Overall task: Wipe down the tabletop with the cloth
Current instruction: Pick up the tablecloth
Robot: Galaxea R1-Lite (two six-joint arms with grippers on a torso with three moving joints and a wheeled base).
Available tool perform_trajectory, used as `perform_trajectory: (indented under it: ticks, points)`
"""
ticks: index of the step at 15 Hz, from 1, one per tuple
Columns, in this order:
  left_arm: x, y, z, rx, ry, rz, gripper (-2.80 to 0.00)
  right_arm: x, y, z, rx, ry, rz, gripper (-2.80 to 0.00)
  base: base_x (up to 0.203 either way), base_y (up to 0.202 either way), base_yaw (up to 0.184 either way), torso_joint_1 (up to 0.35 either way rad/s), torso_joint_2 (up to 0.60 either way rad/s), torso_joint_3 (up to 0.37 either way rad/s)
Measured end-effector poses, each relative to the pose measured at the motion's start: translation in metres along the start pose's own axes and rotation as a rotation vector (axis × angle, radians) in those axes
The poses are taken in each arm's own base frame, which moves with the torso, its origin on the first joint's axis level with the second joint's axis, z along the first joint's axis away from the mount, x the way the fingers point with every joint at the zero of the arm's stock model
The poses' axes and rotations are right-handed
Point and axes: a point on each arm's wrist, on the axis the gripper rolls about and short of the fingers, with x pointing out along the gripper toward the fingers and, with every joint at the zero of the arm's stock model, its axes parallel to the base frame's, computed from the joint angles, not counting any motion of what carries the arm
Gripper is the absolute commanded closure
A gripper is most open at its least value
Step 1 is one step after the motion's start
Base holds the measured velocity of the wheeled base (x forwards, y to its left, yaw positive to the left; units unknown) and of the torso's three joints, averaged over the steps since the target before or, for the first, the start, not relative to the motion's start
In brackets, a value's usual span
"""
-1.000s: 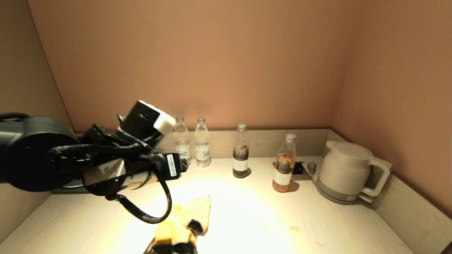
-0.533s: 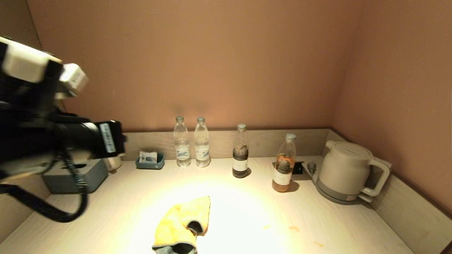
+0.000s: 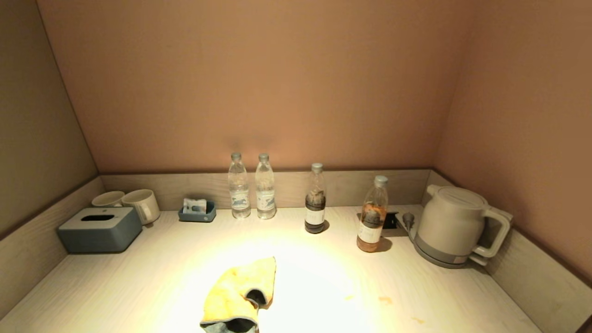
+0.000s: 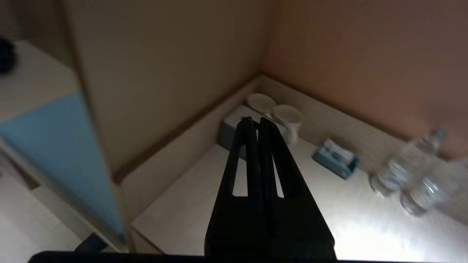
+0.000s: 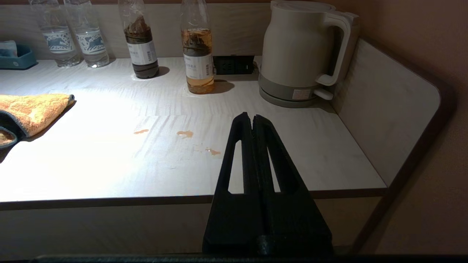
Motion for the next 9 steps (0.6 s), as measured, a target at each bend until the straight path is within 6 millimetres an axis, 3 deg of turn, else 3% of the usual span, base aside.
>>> perform_trajectory:
  ticks: [4, 9]
  points:
    - [-0.037, 0.051, -0.011, -0.096, -0.131, 0.169, 0.0, 0.0, 0.0, 0.0, 0.0, 0.0, 0.0, 0.0, 0.0, 0.0, 0.0, 0.0, 0.0, 0.0]
    - [-0.065, 0.084, -0.058, -0.131, -0.241, 0.216, 0.0, 0.0, 0.0, 0.0, 0.0, 0.0, 0.0, 0.0, 0.0, 0.0, 0.0, 0.0, 0.0, 0.0]
